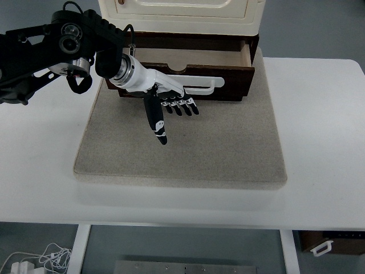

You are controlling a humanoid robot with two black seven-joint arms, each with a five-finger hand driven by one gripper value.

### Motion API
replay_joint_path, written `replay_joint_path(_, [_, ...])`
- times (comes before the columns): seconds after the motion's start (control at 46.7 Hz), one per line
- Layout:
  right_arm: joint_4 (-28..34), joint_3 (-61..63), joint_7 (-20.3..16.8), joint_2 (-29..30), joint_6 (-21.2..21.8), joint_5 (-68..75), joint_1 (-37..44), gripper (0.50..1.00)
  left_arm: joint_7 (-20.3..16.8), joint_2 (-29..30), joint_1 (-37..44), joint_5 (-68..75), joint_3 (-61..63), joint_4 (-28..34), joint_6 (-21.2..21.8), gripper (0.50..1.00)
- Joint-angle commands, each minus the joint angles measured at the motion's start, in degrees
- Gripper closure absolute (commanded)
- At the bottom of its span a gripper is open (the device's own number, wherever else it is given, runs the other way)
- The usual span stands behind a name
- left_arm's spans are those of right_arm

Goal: Close drawer under combined cabinet
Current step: 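Press the left hand against the drawer front, pushing it inward, then keep pushing the drawer front with the left hand toward the cabinet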

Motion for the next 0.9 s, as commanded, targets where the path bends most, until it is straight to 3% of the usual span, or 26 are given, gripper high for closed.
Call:
replay_joint_path(0.0, [0.0, 0.0, 0.0, 0.0, 0.0, 0.0, 0.0, 0.548, 0.0, -0.2, -0.2, 0.0, 0.0, 0.9, 0.0, 0.501])
replay_joint_path(0.878, [0.0, 0.0, 0.0, 0.0, 0.0, 0.0, 0.0, 0.548, 0.0, -6.7, -2.2, 1.1, -0.5, 10.3, 0.0, 0.504])
